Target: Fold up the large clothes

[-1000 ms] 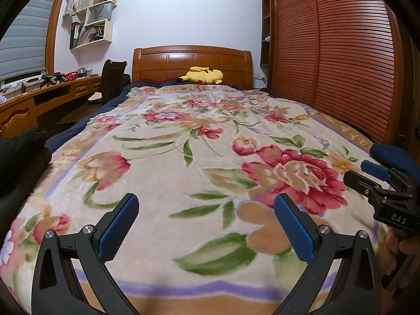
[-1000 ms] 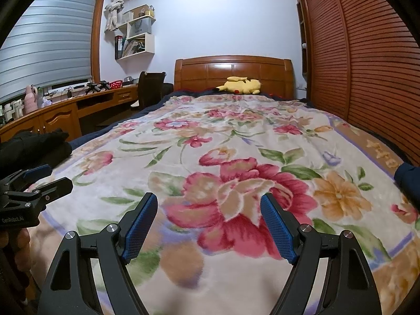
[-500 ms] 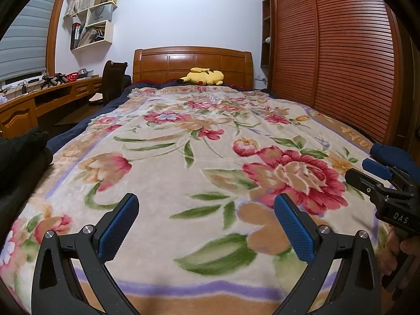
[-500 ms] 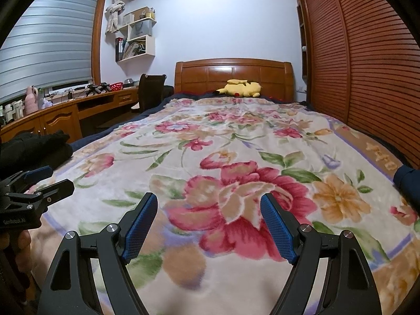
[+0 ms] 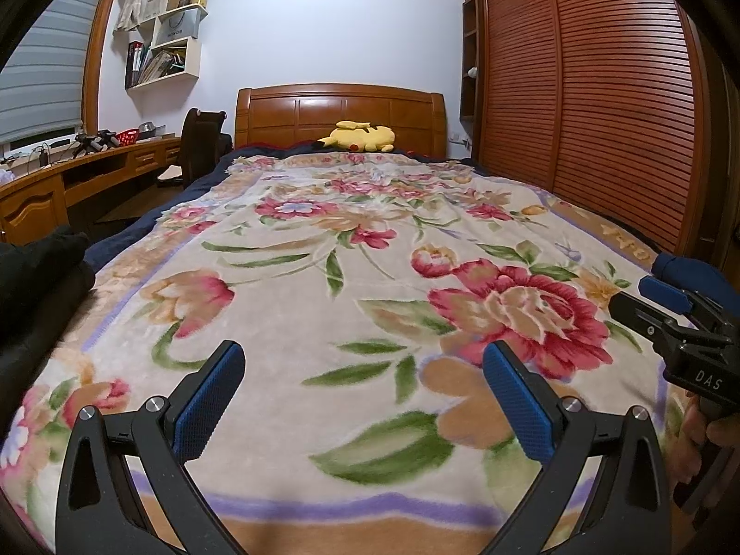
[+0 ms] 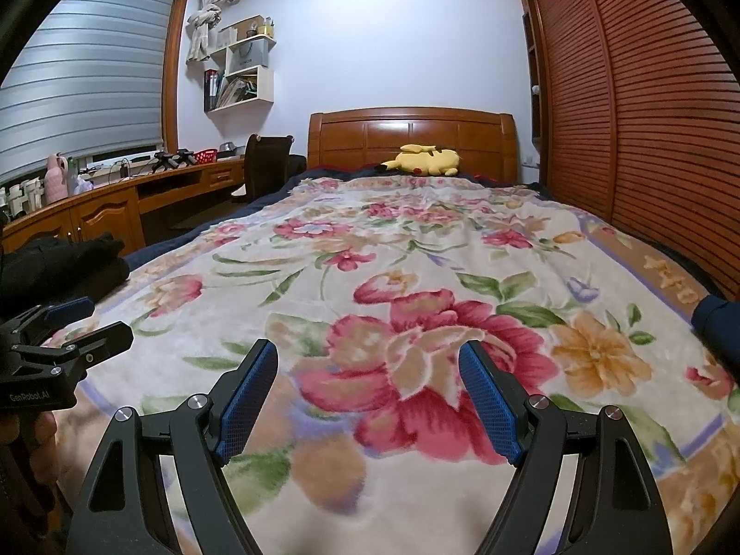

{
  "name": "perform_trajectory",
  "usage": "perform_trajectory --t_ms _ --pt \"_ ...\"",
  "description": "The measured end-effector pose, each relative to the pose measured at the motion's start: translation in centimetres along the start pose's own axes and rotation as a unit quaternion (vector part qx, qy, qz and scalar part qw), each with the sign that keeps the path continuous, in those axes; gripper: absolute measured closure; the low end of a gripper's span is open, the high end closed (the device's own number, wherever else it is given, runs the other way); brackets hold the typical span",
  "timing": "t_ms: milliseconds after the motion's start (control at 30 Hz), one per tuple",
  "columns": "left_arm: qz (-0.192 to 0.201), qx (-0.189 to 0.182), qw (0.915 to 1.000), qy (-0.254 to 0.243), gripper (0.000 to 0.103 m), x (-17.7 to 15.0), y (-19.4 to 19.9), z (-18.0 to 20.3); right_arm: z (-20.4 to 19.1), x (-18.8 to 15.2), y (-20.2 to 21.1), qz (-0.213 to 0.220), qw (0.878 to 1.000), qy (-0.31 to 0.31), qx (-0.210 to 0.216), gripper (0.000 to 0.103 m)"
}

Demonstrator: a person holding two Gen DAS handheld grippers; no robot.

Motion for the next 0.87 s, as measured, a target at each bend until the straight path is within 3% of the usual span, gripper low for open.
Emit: perform_trajectory --t_ms 867 --pt "0.0 0.002 1.0 0.006 0.0 0.25 0.27 -0.23 -0.05 0.07 -0.05 0.003 1.0 0.002 0.0 0.021"
Point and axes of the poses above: each gripper's, at about its wrist camera, not at the fingertips, and y roughly against the way its jaws point, z to its right, x to its top, the point moved 1 cm from there along -y, roughly the way its jaws point, and after that the axes turned 4 degrees about -x, right-handed, at the moved point
